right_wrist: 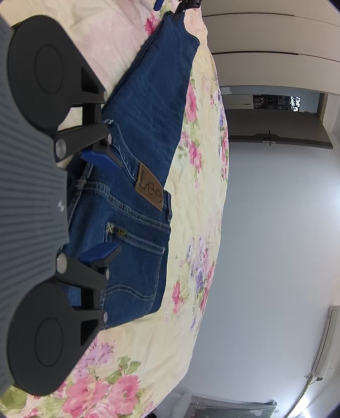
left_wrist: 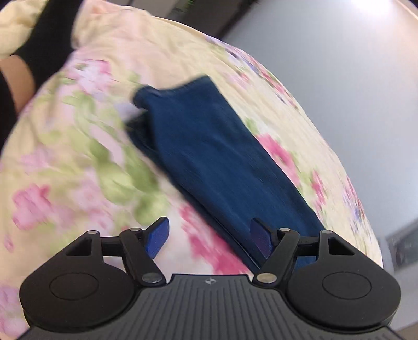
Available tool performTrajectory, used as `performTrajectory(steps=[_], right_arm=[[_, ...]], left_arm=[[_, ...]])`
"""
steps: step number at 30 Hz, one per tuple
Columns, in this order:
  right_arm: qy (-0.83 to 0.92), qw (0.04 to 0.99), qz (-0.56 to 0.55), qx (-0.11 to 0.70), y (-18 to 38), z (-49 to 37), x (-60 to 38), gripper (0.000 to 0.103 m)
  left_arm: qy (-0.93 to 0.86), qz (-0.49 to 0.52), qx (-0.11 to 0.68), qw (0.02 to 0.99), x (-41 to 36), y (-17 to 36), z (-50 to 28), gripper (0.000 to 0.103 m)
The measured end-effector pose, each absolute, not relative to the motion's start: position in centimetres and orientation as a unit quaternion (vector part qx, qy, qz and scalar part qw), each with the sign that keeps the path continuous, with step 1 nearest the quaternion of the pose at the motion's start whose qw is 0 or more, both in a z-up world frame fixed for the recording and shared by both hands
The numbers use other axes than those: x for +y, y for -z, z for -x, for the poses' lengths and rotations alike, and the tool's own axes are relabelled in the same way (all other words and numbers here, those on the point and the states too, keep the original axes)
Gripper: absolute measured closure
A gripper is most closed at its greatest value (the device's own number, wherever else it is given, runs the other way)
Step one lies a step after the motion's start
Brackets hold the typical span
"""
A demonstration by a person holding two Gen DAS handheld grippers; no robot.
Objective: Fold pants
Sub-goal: 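Grasp both leg hems together with the left tool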
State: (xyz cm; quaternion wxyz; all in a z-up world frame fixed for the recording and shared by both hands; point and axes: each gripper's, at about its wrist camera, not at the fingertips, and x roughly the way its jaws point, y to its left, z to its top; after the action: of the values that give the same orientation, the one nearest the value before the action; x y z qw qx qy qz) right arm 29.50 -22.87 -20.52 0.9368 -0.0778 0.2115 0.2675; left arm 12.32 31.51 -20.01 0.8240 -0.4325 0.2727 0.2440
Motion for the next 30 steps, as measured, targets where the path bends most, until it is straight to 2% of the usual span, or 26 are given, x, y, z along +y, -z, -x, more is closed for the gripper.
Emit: performTrajectory(steps=[6, 13, 22, 24, 26, 27, 30], right_arm=[[-0.288, 0.931, 0.062, 0.216, 20.4, -28.9, -21.5, 0.045], [-0.320, 0.915, 0.104, 0.224, 21.7, -28.5, -19.2, 0.045], [-0.335, 0.909, 0.095, 0.228, 22.0, -29.2, -18.3, 0.045], [-0.347, 0.904, 0.099, 0.229, 21.9, -29.2, -17.0, 0.045], [-0.355, 0.899, 0.104, 0.234, 21.8, -29.6, -14.8, 0.045], [-0.357, 0.897, 0.107, 0.237, 21.8, -29.9, -13.4, 0.045], [-0.363, 0.892, 0.095, 0.253, 21.7, -31.4, -8.4, 0.047]], left_arm=[[-0.256, 0.522, 0.235, 0.779, 35.1, 23.2, -11.9, 0.019], [-0.271, 0.537, 0.200, 0.773, 37.3, 23.6, -13.9, 0.017], [-0.275, 0.562, 0.178, 0.759, 40.3, 24.7, -16.4, 0.015], [-0.267, 0.580, 0.163, 0.752, 40.6, 25.0, -16.1, 0.024], [-0.262, 0.575, 0.168, 0.756, 40.7, 25.1, -15.8, 0.055], [-0.260, 0.565, 0.178, 0.763, 40.8, 25.1, -15.9, 0.079], [-0.244, 0.555, 0.179, 0.775, 41.1, 25.0, -15.5, 0.082]])
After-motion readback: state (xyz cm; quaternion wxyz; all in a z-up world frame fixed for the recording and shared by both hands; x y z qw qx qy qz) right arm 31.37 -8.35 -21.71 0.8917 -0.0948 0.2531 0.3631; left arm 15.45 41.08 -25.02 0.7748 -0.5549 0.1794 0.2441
